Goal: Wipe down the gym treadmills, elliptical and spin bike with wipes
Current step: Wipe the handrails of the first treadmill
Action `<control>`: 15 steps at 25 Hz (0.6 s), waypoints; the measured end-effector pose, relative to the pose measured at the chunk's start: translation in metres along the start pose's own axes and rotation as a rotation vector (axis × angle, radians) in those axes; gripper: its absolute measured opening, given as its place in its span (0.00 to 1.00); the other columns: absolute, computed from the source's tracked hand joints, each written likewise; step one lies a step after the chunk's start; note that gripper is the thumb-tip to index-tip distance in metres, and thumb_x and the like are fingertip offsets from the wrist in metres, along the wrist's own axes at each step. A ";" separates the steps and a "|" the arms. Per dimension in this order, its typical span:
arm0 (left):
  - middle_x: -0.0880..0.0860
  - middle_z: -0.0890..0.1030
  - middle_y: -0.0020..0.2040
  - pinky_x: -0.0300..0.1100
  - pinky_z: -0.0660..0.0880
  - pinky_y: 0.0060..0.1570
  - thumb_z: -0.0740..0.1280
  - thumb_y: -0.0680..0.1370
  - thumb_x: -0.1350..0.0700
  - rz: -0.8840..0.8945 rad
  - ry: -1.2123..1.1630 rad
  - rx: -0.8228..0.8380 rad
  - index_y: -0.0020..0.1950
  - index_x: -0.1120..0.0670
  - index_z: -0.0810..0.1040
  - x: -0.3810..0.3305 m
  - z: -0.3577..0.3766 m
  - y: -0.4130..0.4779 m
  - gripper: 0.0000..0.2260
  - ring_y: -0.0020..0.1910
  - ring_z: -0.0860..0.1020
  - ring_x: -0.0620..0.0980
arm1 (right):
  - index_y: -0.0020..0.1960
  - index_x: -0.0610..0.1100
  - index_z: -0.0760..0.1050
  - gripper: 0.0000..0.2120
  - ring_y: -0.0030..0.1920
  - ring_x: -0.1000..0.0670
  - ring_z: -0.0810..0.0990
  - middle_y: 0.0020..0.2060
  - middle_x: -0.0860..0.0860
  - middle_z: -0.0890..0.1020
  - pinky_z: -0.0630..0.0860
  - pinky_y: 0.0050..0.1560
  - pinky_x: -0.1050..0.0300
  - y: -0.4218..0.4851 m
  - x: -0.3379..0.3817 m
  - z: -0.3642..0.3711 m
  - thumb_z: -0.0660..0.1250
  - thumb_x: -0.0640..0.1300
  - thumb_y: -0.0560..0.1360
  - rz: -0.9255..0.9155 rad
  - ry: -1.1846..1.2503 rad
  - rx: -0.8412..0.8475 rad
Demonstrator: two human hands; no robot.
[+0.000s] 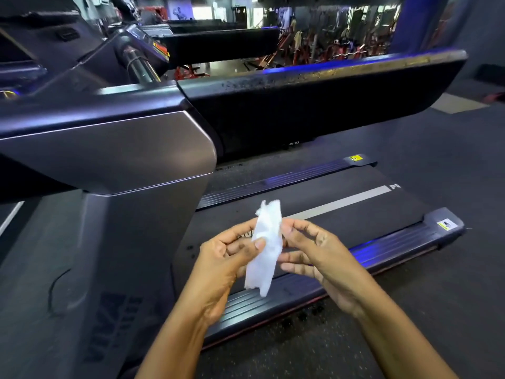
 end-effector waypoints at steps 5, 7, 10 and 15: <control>0.56 0.85 0.45 0.35 0.77 0.39 0.70 0.69 0.58 -0.004 0.150 0.031 0.53 0.60 0.81 0.004 -0.003 -0.003 0.14 0.43 0.83 0.48 | 0.45 0.42 0.80 0.06 0.34 0.55 0.80 0.36 0.48 0.85 0.77 0.34 0.66 0.012 0.009 0.002 0.71 0.41 0.69 -0.115 -0.020 -0.117; 0.56 0.85 0.42 0.35 0.77 0.38 0.70 0.68 0.55 0.025 0.154 -0.017 0.50 0.60 0.81 0.003 -0.001 0.000 0.13 0.40 0.82 0.47 | 0.43 0.41 0.81 0.03 0.33 0.56 0.81 0.33 0.49 0.84 0.76 0.32 0.67 0.011 0.010 0.005 0.71 0.39 0.69 -0.163 -0.056 -0.111; 0.56 0.84 0.38 0.35 0.77 0.36 0.70 0.71 0.59 0.064 0.154 -0.131 0.42 0.60 0.81 0.001 0.003 0.007 0.05 0.36 0.81 0.46 | 0.41 0.42 0.82 0.02 0.31 0.56 0.79 0.32 0.49 0.84 0.76 0.32 0.67 0.010 0.012 0.002 0.71 0.40 0.69 -0.173 -0.001 -0.158; 0.55 0.85 0.40 0.37 0.78 0.34 0.69 0.72 0.60 0.021 0.049 -0.067 0.56 0.54 0.78 -0.003 0.017 0.006 0.12 0.37 0.82 0.47 | 0.42 0.42 0.81 0.04 0.29 0.57 0.78 0.32 0.49 0.83 0.77 0.31 0.67 0.011 0.010 -0.003 0.67 0.38 0.72 -0.092 0.280 -0.220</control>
Point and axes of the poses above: each hand's wrist, its own y-axis towards the middle knuckle, its own z-axis out of the palm, x = y × z, the point moved 2 cm from there along y, towards the middle knuckle
